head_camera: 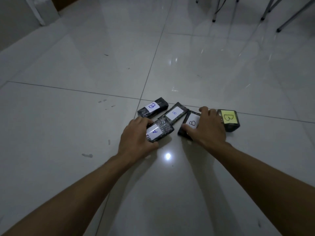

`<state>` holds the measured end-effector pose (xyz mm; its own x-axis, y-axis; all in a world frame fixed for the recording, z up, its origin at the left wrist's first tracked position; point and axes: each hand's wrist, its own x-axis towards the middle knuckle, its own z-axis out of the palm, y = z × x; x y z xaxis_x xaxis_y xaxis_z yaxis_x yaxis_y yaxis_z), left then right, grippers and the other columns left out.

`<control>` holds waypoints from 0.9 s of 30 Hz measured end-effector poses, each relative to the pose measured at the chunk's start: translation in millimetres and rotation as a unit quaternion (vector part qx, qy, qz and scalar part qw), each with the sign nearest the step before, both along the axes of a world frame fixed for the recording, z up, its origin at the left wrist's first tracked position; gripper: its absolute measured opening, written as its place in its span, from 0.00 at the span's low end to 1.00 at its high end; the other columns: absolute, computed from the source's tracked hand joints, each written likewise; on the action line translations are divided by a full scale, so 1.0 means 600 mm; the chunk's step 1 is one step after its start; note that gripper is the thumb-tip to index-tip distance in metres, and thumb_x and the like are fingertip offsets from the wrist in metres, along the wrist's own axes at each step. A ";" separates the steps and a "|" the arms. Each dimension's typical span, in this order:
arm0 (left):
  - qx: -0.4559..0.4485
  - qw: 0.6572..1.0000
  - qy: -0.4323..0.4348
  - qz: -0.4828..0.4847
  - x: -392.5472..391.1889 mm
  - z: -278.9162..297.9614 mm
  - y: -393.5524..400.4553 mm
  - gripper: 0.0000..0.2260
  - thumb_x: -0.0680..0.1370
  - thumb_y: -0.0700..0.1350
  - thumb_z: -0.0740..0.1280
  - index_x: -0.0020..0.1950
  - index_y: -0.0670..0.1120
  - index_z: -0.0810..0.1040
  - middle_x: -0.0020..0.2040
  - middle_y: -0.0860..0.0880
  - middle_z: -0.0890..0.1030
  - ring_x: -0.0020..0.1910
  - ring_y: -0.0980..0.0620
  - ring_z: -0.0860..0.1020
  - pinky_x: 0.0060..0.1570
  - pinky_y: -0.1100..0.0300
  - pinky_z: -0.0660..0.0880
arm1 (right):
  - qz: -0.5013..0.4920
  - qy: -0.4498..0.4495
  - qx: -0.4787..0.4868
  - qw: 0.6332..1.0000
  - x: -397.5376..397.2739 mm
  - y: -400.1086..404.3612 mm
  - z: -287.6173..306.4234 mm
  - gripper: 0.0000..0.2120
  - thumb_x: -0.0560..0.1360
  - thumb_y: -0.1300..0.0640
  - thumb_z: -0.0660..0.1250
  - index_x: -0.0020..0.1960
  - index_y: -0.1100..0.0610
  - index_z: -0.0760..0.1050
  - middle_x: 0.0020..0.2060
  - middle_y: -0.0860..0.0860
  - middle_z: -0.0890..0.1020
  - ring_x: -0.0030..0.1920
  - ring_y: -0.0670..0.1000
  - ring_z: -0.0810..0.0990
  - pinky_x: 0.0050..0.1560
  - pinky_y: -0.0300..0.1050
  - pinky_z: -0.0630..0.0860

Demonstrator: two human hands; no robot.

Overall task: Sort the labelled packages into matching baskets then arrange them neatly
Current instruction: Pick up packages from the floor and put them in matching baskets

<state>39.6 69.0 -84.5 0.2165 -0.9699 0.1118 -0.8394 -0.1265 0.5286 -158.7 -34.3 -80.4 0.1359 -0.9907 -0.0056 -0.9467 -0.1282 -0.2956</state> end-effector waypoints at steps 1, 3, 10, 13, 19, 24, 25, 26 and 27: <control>0.000 1.000 -0.001 -0.001 -0.001 0.001 0.000 0.26 0.61 0.49 0.75 0.57 0.50 0.74 0.52 0.54 0.75 0.51 0.53 0.71 0.44 0.59 0.68 | -0.011 -0.022 0.038 0.999 0.004 0.001 -0.004 0.42 0.67 0.34 0.73 0.70 0.56 0.61 0.65 0.58 0.68 0.64 0.60 0.71 0.57 0.55 0.74; 0.003 1.000 -0.007 -0.002 -0.001 -0.001 0.004 0.26 0.61 0.49 0.74 0.57 0.50 0.74 0.52 0.54 0.75 0.51 0.52 0.71 0.44 0.59 0.68 | -0.038 -0.075 0.078 0.993 0.016 0.003 -0.015 0.44 0.67 0.38 0.75 0.71 0.57 0.58 0.66 0.58 0.67 0.64 0.62 0.72 0.56 0.55 0.76; 0.004 0.999 -0.017 -0.039 -0.020 0.012 0.011 0.25 0.62 0.49 0.74 0.58 0.51 0.74 0.53 0.54 0.75 0.52 0.53 0.72 0.46 0.59 0.70 | 0.032 -0.119 0.072 0.990 -0.037 0.003 0.024 0.33 0.64 0.49 0.78 0.60 0.54 0.63 0.50 0.53 0.77 0.48 0.53 0.78 0.43 0.46 0.77; -0.007 0.996 -0.026 -0.081 -0.065 0.036 -0.010 0.24 0.61 0.52 0.71 0.56 0.53 0.74 0.51 0.55 0.75 0.50 0.54 0.73 0.44 0.58 0.72 | 0.072 -0.099 0.030 0.992 -0.136 0.000 0.093 0.31 0.64 0.48 0.77 0.61 0.51 0.66 0.51 0.50 0.77 0.47 0.52 0.76 0.40 0.43 0.68; -0.041 0.963 -0.088 -0.251 -0.257 0.136 -0.105 0.24 0.63 0.52 0.73 0.58 0.51 0.75 0.48 0.54 0.75 0.47 0.53 0.74 0.43 0.59 0.69 | -0.033 -0.110 -0.043 0.993 -0.407 0.002 0.214 0.29 0.65 0.51 0.75 0.62 0.51 0.68 0.55 0.50 0.79 0.46 0.52 0.77 0.42 0.45 0.68; -0.060 0.904 -0.137 -0.401 -0.508 0.217 -0.186 0.24 0.64 0.52 0.70 0.59 0.50 0.75 0.48 0.53 0.76 0.45 0.49 0.74 0.42 0.57 0.69 | -0.160 -0.139 -0.068 0.975 -0.646 0.072 0.260 0.28 0.65 0.52 0.76 0.60 0.50 0.67 0.54 0.50 0.80 0.47 0.53 0.79 0.43 0.45 0.72; -0.064 0.887 -0.151 -0.432 -0.566 0.232 -0.194 0.24 0.64 0.52 0.70 0.59 0.50 0.75 0.49 0.52 0.76 0.46 0.49 0.74 0.43 0.56 0.70 | -0.187 -0.149 -0.071 0.968 -0.693 0.095 0.264 0.28 0.65 0.52 0.76 0.60 0.50 0.67 0.55 0.50 0.80 0.47 0.53 0.79 0.44 0.47 0.75; -0.068 0.872 -0.163 -0.457 -0.619 0.246 -0.198 0.24 0.64 0.52 0.70 0.59 0.49 0.75 0.49 0.51 0.77 0.46 0.48 0.75 0.43 0.56 0.70 | -0.210 -0.158 -0.072 0.962 -0.734 0.118 0.267 0.29 0.65 0.52 0.76 0.61 0.50 0.67 0.55 0.50 0.80 0.49 0.53 0.80 0.46 0.50 0.78; -0.069 0.858 -0.172 -0.480 -0.671 0.256 -0.200 0.24 0.64 0.51 0.71 0.59 0.49 0.75 0.50 0.50 0.77 0.46 0.48 0.75 0.43 0.57 0.70 | -0.232 -0.162 -0.069 0.957 -0.772 0.142 0.269 0.29 0.65 0.52 0.76 0.61 0.50 0.67 0.56 0.51 0.80 0.50 0.53 0.80 0.49 0.53 0.79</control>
